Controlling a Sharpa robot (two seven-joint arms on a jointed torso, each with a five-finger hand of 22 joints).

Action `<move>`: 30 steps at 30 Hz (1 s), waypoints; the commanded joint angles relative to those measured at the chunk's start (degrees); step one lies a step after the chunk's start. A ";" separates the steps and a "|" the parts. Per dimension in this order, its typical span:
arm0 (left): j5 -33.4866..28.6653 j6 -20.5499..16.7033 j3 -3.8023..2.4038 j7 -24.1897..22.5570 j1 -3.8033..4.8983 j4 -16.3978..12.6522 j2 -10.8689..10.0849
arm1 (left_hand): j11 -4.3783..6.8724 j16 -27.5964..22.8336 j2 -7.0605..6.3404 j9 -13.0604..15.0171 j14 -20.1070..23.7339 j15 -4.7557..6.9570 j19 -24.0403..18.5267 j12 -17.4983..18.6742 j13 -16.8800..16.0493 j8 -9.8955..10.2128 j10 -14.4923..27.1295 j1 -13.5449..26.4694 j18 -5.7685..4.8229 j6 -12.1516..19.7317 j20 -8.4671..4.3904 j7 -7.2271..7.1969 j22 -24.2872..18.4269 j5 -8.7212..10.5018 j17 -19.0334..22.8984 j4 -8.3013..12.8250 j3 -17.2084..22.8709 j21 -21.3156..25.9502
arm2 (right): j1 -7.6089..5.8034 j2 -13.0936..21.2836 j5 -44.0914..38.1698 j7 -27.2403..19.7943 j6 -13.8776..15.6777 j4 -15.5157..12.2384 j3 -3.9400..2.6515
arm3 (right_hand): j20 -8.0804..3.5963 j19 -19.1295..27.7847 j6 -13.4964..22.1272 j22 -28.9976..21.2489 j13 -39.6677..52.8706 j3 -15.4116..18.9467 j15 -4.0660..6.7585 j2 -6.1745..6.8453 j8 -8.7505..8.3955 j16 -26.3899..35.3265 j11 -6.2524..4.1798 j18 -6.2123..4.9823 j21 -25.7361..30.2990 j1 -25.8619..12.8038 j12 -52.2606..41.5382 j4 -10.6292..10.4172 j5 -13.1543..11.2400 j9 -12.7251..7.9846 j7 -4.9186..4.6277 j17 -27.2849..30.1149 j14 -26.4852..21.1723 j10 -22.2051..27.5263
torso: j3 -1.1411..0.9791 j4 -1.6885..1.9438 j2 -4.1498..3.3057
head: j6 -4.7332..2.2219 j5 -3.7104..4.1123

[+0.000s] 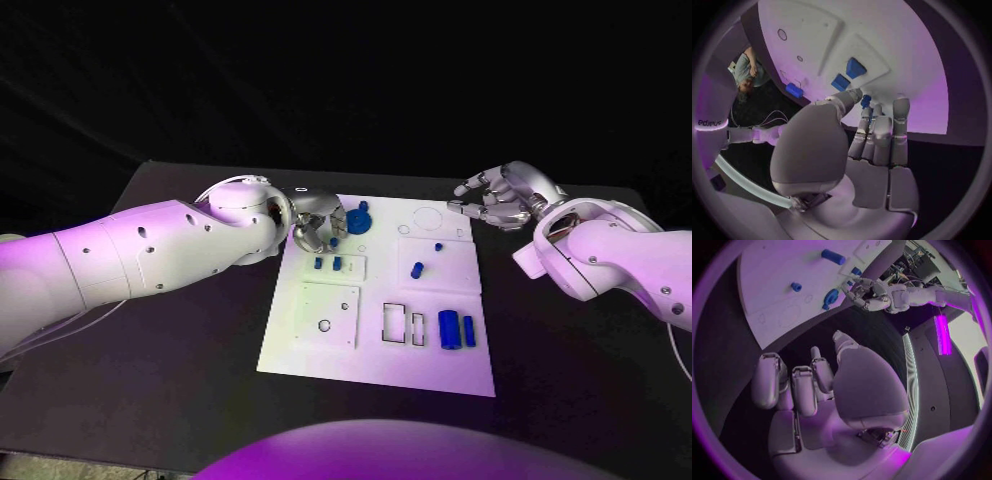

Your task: Assemble the parts on the task board

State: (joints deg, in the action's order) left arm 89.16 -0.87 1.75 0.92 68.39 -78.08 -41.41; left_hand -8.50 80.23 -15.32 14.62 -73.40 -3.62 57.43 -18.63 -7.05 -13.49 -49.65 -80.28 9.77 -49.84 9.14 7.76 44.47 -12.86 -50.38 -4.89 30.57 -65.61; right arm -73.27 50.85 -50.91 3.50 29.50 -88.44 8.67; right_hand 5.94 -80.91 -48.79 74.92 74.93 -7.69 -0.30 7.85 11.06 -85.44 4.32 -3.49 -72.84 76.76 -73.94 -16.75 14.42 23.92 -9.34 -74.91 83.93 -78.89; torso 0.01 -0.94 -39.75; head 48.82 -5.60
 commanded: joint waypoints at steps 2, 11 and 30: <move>0.24 -1.54 -0.04 -0.77 -0.03 -0.35 -0.18 | 0.01 0.13 0.45 -0.18 0.32 -0.51 -0.26 -0.12 0.13 0.64 1.00 -0.66 -0.04 0.64 0.40 -0.16 -0.53 0.10 0.58 -0.15 -1.13 0.48 | 0.04 0.05 -0.51 -0.14 0.09 0.07 -0.01 | 0.10 0.43 0.37 2.45 0.54 -0.15 0.27 -0.12 0.19 0.23 -0.01 -0.87 0.24 -0.40 0.24 0.17 0.30 -0.06 0.11 -4.73 3.48 0.44 | 0.00 -0.01 0.02 | -0.05 -0.04; -1.54 -3.01 -0.70 -1.53 -0.06 -2.19 -2.58 | -0.11 0.03 0.85 -0.37 0.92 -0.66 -0.69 -0.99 0.13 1.12 1.80 -1.23 0.08 0.74 0.58 -0.10 -1.11 0.03 1.62 -0.42 -2.91 0.87 | 0.05 0.45 -0.44 -0.72 0.35 0.11 -0.01 | -0.21 4.67 0.66 -3.69 -15.65 -0.84 0.61 0.42 2.60 4.92 -0.40 -2.65 9.39 -0.24 18.62 0.16 0.35 0.15 0.49 2.33 1.16 12.06 | 0.00 0.13 0.04 | -0.44 -0.08; -57.40 -8.13 -3.80 -14.50 0.88 -5.31 -11.28 | -0.23 -17.42 3.39 -0.85 18.27 -0.63 -6.56 -8.67 0.00 0.99 4.56 -4.16 0.83 -1.77 0.43 4.00 -9.64 -0.19 27.27 -4.43 -1.43 10.20 | 0.80 1.43 -24.26 -4.90 -10.65 1.84 0.01 | 0.80 8.24 -1.91 -12.56 -56.70 -14.68 -0.80 8.42 2.54 16.84 1.68 -4.52 24.01 7.89 59.58 2.43 -2.47 -2.94 -0.77 17.59 -3.36 19.40 | 0.13 0.01 -0.05 | -1.64 2.99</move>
State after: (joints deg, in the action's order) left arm 51.73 -7.13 -2.00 -7.31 69.20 -83.14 -52.64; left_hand -8.71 63.02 -12.13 13.83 -55.46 -4.31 51.26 -27.13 -7.10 -12.32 -45.34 -84.24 9.76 -51.72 9.55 11.48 34.90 -12.86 -23.26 -9.25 28.80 -55.56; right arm -72.63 52.28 -64.22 0.19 24.21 -86.54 8.68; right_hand 6.57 -72.58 -49.51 62.42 18.34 -22.25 -1.07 15.86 13.65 -68.60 5.76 -7.97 -48.87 84.62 -14.49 -14.54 12.02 21.00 -9.49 -57.41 80.38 -60.27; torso 0.08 -0.92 -39.73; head 47.34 -3.60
